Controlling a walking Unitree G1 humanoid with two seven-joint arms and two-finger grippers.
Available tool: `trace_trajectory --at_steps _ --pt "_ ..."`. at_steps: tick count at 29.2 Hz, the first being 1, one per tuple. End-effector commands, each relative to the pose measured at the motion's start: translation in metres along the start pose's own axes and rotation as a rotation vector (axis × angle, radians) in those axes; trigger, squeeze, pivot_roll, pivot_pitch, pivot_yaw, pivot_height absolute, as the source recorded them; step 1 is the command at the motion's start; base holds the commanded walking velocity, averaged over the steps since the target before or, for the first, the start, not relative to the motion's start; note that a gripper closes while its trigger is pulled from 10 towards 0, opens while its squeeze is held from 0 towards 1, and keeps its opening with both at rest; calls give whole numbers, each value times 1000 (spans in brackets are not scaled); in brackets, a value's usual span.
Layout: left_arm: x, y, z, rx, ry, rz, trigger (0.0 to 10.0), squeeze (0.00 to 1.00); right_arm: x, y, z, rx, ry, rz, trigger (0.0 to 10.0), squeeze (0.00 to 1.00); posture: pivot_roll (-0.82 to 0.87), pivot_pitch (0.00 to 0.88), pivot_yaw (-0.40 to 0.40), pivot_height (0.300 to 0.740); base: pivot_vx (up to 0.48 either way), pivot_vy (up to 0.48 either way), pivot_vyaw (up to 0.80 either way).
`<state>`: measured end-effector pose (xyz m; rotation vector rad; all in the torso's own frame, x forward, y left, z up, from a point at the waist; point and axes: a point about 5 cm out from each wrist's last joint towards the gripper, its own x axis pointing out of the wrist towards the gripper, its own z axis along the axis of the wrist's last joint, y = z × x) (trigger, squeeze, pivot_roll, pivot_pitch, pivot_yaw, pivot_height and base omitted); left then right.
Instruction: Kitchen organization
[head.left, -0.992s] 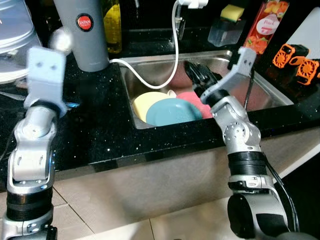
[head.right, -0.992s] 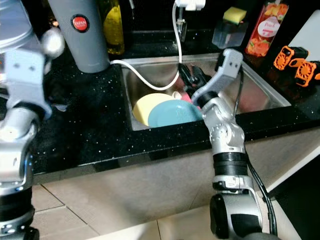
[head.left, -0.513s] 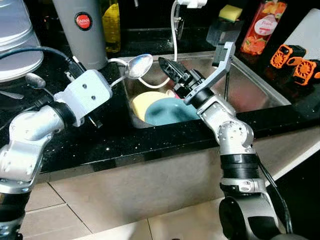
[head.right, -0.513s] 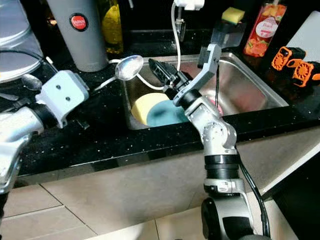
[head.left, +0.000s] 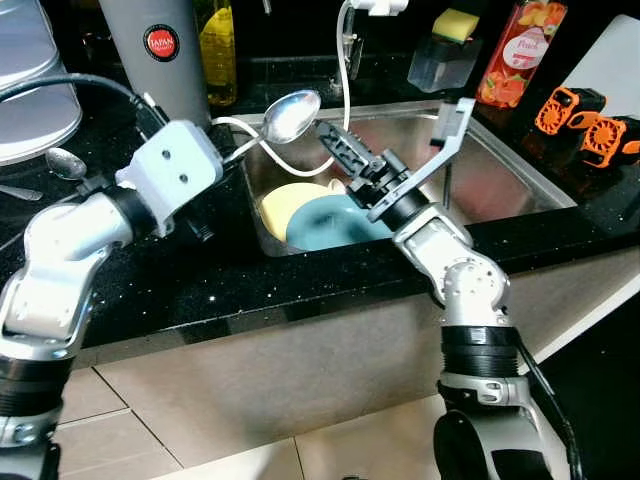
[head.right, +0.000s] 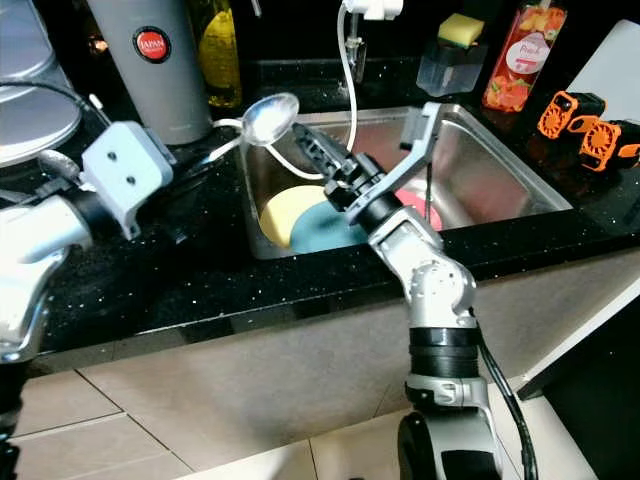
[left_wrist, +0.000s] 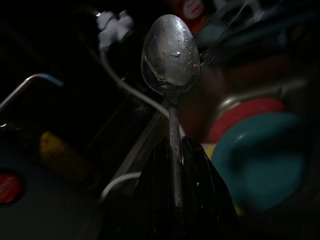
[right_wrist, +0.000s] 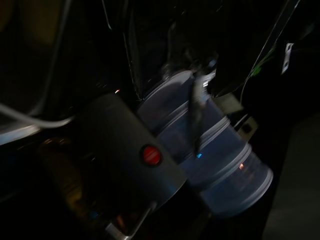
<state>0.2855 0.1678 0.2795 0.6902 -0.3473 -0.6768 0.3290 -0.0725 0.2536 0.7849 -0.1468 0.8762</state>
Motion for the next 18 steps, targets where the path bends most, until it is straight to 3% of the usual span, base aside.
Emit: trace_trajectory --at_steps 1,10,11,18 --pt "4 -8 4 -21 -35 -33 10000 0 -1 3 1 -4 -2 3 10000 0 199 0 -63 740 0 0 0" --pt "4 -24 -5 -72 -15 -100 10000 0 2 7 -1 16 -14 4 10000 0 198 0 -57 740 0 0 0" --pt "4 -24 -5 -76 -14 -100 10000 0 1 5 0 15 -23 -8 118 0 198 0 -58 740 0 0 0" --pt "5 -22 -6 -77 -6 -67 10000 0 0 3 2 21 -43 -17 0 0 203 0 -63 740 0 0 0"
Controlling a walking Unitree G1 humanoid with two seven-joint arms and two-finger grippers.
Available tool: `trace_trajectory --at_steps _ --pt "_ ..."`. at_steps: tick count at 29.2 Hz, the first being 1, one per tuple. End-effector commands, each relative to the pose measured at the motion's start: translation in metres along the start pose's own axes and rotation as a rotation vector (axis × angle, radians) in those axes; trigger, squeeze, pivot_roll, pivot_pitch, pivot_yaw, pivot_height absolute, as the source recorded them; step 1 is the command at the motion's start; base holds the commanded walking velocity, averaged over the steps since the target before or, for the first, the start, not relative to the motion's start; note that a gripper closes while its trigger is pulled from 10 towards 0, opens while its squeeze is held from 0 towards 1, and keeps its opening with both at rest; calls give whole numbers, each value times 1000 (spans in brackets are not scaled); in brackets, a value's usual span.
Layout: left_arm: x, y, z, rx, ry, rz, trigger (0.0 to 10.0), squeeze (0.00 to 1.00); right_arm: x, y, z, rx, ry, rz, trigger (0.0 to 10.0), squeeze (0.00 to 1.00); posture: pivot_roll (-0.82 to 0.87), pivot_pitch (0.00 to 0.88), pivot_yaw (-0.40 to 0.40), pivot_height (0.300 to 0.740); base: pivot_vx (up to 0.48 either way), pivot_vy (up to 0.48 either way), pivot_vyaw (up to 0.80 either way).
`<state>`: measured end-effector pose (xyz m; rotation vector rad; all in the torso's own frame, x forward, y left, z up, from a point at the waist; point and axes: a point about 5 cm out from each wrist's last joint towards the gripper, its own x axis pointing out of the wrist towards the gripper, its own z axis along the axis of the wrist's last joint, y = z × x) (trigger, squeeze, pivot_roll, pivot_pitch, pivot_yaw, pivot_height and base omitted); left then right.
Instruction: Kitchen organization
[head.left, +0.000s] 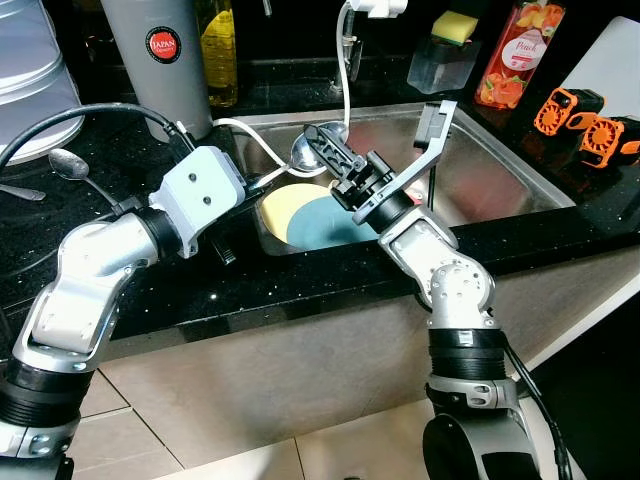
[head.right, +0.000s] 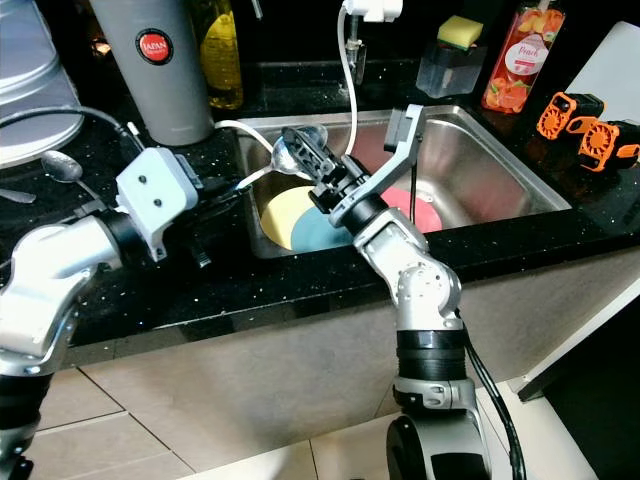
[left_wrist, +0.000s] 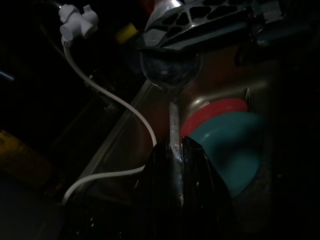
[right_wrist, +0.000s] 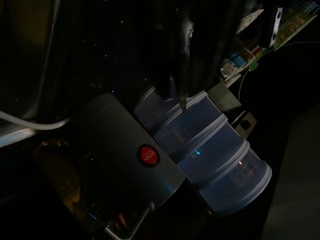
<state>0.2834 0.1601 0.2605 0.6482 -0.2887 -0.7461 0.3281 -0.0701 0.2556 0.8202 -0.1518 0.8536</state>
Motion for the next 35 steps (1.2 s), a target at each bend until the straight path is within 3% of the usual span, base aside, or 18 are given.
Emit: trace_trajectory --at_steps 1,7,8,9,10,11,12,14,15,17,19,22,23,28,29,31,32,35 --pt "3 -3 3 -12 -20 9 10000 0 -2 1 3 -4 -15 6 0 0 203 0 -63 740 0 0 0" --pt "6 -4 2 25 -8 38 10000 0 -1 0 0 -2 -7 4 0 0 203 0 -63 740 0 0 0" --pt "6 -4 2 31 -5 51 10000 325 -1 0 0 -8 -1 -2 0 0 206 0 -66 740 0 0 0" --pt "7 -4 1 30 2 61 10000 1000 0 -2 -2 -12 8 -17 0 0 206 0 -66 740 0 0 0" --pt "7 -4 1 30 2 61 10000 1000 0 -2 -2 -12 8 -17 0 0 206 0 -66 740 0 0 0" --pt "7 -5 0 28 2 65 10000 1000 0 -3 -3 -17 17 -31 8549 0 206 0 -66 740 0 0 0" --pt "6 -5 0 13 -2 74 10000 1000 0 -4 -4 -27 23 -41 10000 0 206 0 -66 740 0 0 0" --pt "5 -1 0 -5 5 122 10000 1000 1 -8 -3 -43 22 -68 10000 0 202 0 -67 740 0 0 0" --pt "3 2 1 -16 1 158 10000 0 1 -14 -2 -59 10 -112 10000 0 195 0 -62 740 0 0 0" --pt "0 8 1 -51 -2 213 10000 0 2 -25 2 -64 -18 -198 10000 0 195 0 -62 740 0 0 0" --pt "-11 25 -4 -107 3 378 10000 0 6 -65 22 -168 -100 -492 10000 0 188 0 -58 740 0 0 0" --pt "-12 26 -4 -112 4 401 10000 0 5 -76 29 -211 -123 -584 10000 0 190 0 -60 740 0 0 0" --pt "-12 24 -4 -115 2 418 10000 0 -1 -91 41 -252 -159 -712 10000 0 198 0 -69 740 0 0 0" --pt "-11 22 -4 -112 7 430 10000 0 -9 -103 51 -310 -178 -820 10000 0 205 0 -78 740 0 0 0" --pt "-14 21 -5 -112 20 455 10000 0 -17 -111 52 -462 -113 -891 10000 0 215 0 -87 740 0 0 0" --pt "-15 21 -6 -111 24 465 10000 0 -19 -113 51 -531 -76 -911 10000 0 215 0 -87 740 0 0 0" --pt "-18 22 -8 -110 47 482 10000 0 -22 -119 41 -601 23 -929 10000 290 215 0 -87 740 0 0 0" --pt "-19 23 -10 -109 64 495 10000 0 -23 -123 34 -640 86 -940 10000 290 215 0 -87 740 0 0 0"
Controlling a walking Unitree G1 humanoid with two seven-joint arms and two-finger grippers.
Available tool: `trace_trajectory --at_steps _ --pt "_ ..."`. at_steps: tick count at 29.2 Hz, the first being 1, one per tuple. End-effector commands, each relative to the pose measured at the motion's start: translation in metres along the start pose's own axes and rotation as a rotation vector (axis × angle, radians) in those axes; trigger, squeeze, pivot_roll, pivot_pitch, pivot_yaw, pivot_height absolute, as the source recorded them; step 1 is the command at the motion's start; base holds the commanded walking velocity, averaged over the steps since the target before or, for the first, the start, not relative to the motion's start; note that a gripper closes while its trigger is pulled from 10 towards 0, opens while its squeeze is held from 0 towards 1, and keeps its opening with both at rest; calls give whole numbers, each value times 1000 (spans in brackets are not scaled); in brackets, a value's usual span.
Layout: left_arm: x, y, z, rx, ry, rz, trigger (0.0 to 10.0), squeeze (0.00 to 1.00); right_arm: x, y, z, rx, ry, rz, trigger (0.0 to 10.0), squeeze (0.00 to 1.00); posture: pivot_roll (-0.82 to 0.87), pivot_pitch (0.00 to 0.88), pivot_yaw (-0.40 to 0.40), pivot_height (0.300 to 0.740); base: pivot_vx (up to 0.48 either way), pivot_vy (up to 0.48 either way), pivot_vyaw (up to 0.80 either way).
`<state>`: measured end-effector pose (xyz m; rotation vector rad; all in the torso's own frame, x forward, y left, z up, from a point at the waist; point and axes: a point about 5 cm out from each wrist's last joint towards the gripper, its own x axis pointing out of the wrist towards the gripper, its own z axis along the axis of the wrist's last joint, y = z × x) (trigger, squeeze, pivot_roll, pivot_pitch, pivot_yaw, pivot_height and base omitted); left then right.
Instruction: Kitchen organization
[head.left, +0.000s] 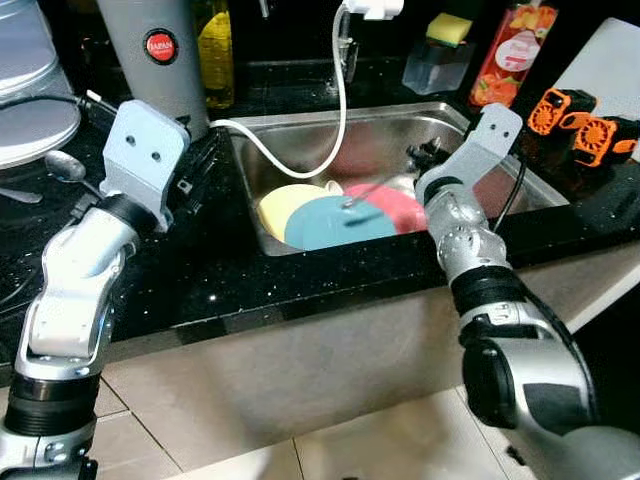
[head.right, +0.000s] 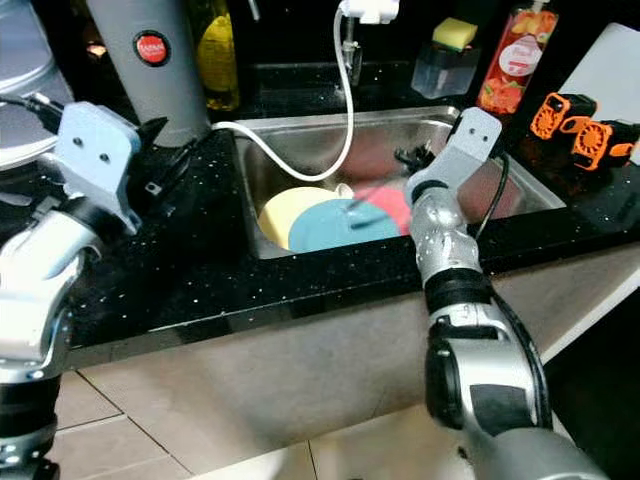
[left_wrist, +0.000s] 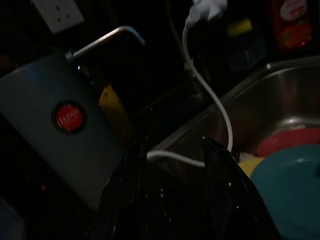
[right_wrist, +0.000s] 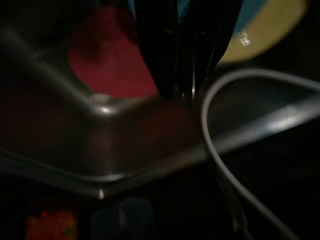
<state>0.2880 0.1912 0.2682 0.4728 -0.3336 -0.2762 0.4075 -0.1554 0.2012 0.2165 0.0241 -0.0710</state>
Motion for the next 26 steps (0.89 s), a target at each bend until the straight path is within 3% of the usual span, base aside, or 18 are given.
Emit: trace_trajectory --at_steps 1,2,3,8,9,13,17,20,22,23,24,26 --pt "-3 2 -4 0 25 35 10000 0 -1 2 -17 -74 74 12 10000 1000 222 0 -91 740 0 0 0" --pt "-3 2 -4 0 25 35 10000 0 -1 2 -17 -74 74 12 10000 1000 222 0 -91 740 0 0 0" --pt "-5 6 -10 11 60 72 10000 0 -3 2 -35 -65 135 20 10000 1000 223 0 -89 740 0 0 0" --pt "-5 10 -15 20 89 99 10000 0 -2 -1 -33 3 117 18 10000 1000 215 0 -81 740 0 0 0" --pt "-5 13 -17 15 96 127 10000 0 0 -4 -21 59 66 19 10000 0 209 0 -75 740 0 0 0" --pt "-5 20 -19 2 118 187 10000 0 2 -11 4 112 -52 15 10000 0 206 2 -72 740 0 0 0" --pt "-8 31 -33 9 228 282 10000 0 1 -22 40 173 -233 27 10000 0 208 3 -71 740 0 0 0" --pt "-14 41 -46 -54 317 357 10000 0 -5 -28 64 224 -344 63 10000 0 207 4 -69 740 0 0 0" --pt "-18 46 -56 -94 408 390 10000 0 -9 -27 69 223 -363 104 10000 0 208 4 -68 740 0 0 0" --pt "-18 46 -56 -94 408 390 10000 0 -9 -27 69 223 -363 104 10000 0 208 4 -68 740 0 0 0" --pt "-22 49 -68 -186 486 442 10000 0 -11 -22 67 214 -359 143 10000 0 207 4 -68 740 0 0 0" --pt "-23 50 -72 -212 507 455 10000 0 -11 -21 66 212 -356 153 10000 0 207 4 -68 740 0 0 0"
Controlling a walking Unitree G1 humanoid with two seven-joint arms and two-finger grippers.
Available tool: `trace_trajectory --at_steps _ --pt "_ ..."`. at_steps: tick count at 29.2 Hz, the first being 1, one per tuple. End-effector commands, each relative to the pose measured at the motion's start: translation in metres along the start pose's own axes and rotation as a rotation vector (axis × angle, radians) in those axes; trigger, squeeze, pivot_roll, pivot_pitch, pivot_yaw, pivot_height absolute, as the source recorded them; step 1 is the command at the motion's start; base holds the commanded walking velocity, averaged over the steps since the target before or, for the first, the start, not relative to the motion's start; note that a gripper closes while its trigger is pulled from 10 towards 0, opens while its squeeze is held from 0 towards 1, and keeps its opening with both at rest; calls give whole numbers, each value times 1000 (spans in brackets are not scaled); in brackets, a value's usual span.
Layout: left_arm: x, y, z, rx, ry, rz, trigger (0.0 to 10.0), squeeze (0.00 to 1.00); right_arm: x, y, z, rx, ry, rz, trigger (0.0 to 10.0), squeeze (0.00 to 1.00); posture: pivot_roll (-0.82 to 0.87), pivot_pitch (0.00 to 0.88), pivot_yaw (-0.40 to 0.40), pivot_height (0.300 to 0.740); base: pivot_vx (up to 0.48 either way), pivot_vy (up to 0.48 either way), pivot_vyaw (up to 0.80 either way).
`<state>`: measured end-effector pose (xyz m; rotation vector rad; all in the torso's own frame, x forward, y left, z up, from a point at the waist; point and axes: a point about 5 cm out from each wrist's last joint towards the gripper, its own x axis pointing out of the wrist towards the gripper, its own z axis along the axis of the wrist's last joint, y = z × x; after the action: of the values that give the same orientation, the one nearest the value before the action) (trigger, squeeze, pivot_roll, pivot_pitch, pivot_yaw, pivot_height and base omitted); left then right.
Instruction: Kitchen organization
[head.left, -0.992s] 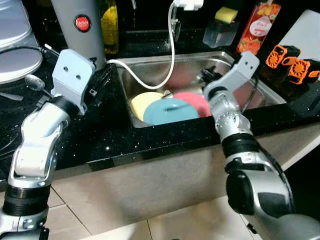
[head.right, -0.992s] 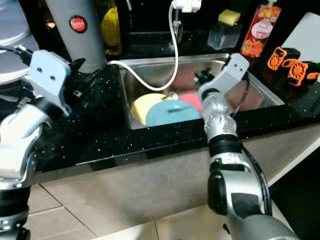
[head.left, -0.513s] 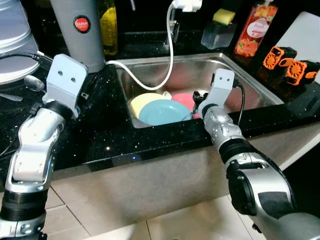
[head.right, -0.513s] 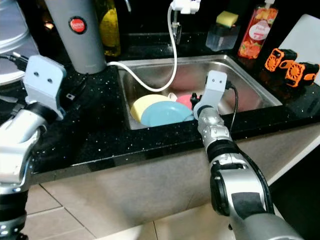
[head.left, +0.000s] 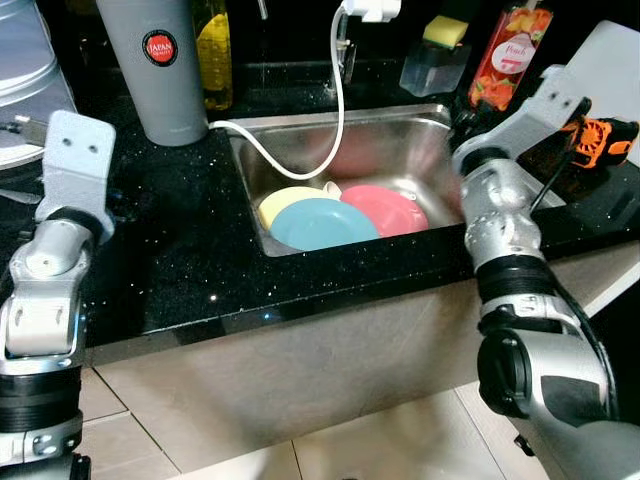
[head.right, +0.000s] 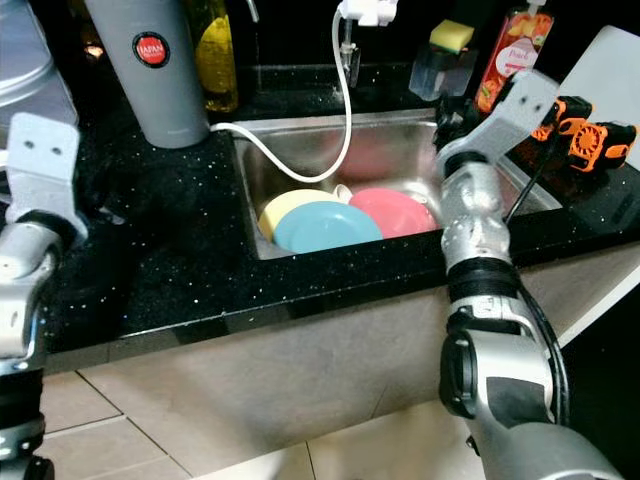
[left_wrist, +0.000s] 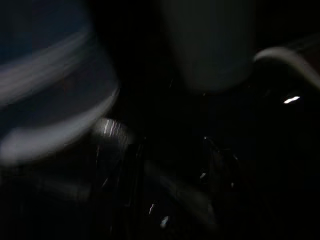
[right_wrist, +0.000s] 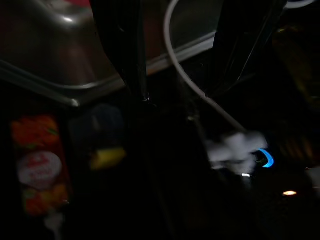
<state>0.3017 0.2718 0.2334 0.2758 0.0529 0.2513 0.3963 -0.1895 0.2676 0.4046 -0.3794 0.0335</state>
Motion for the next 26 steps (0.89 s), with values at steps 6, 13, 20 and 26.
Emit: trace_trajectory --at_steps 6,13,20,26 --pt "21 -4 -17 1 134 -18 10000 0 -8 7 -17 6 61 43 10000 0 215 3 -76 740 0 0 0" --pt "44 -9 -12 24 169 -32 10000 753 -11 15 -18 22 70 73 10000 0 204 8 -66 740 0 0 0" --pt "59 2 0 70 160 18 10000 1000 -19 4 -14 5 68 50 10000 0 170 31 -38 740 0 0 0" --pt "69 12 -1 -39 213 103 10000 1000 -25 0 -12 -4 75 38 10000 0 146 50 -31 740 0 0 0"
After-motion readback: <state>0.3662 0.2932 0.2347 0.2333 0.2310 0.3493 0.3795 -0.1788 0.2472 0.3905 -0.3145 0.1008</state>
